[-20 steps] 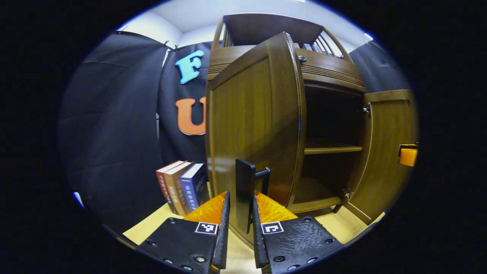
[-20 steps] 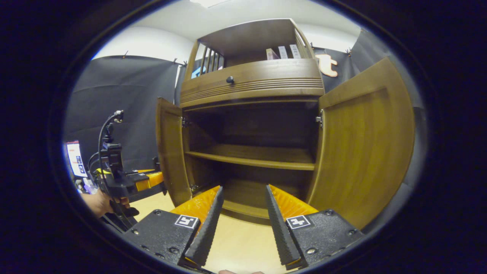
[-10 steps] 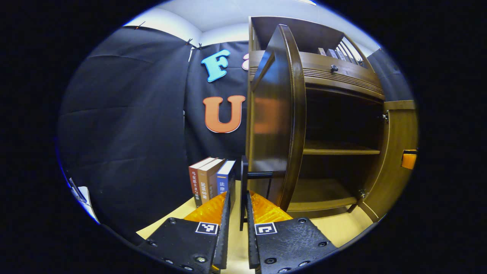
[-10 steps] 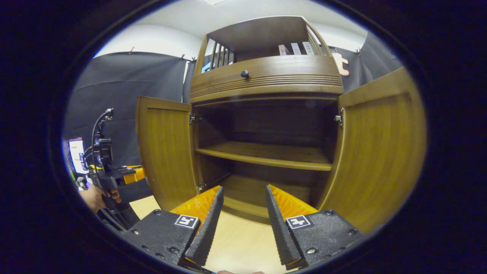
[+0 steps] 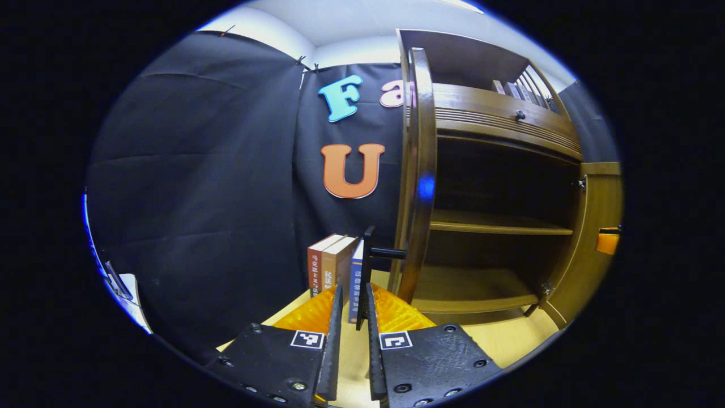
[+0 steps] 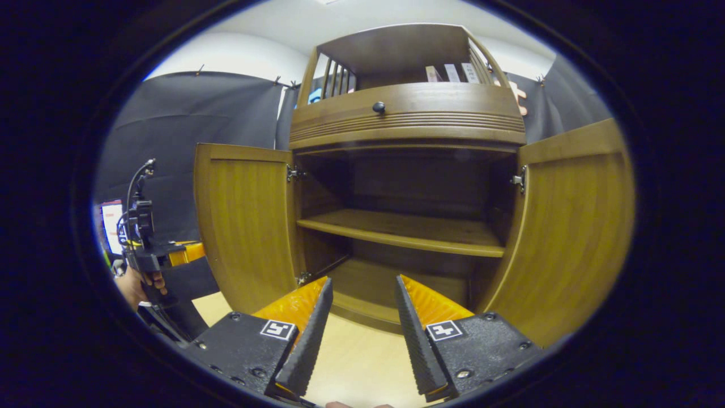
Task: Open the right door of the double-door shoe cabinet with the right hand, and open the left door with the left hand.
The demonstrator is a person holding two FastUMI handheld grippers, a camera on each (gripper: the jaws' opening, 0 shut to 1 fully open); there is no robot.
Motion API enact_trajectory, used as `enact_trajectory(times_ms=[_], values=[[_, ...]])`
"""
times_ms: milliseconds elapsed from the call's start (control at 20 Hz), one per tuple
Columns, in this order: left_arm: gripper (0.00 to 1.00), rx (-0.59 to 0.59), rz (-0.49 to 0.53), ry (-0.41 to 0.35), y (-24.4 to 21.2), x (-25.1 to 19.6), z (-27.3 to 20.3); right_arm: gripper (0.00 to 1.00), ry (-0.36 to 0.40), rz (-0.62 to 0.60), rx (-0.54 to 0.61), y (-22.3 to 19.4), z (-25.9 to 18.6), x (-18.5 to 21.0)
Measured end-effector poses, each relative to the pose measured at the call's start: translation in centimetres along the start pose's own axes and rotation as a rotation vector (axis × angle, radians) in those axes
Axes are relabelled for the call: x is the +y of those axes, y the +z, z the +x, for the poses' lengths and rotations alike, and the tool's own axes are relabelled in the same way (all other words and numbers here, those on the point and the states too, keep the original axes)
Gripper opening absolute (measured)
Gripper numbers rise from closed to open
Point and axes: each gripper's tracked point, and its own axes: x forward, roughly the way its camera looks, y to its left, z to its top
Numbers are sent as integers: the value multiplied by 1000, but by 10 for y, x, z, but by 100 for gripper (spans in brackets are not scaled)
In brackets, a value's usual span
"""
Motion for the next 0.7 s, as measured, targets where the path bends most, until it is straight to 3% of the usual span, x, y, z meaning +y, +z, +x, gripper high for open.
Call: enact_trajectory(times_ms=[500,700], values=[[21,-39,11,31,23,21,-28,71,-34,-7,-39,19,-5,0],[21,-129,59,32,65,6,-51,82,-100,-6,-91,41,-14,-21]])
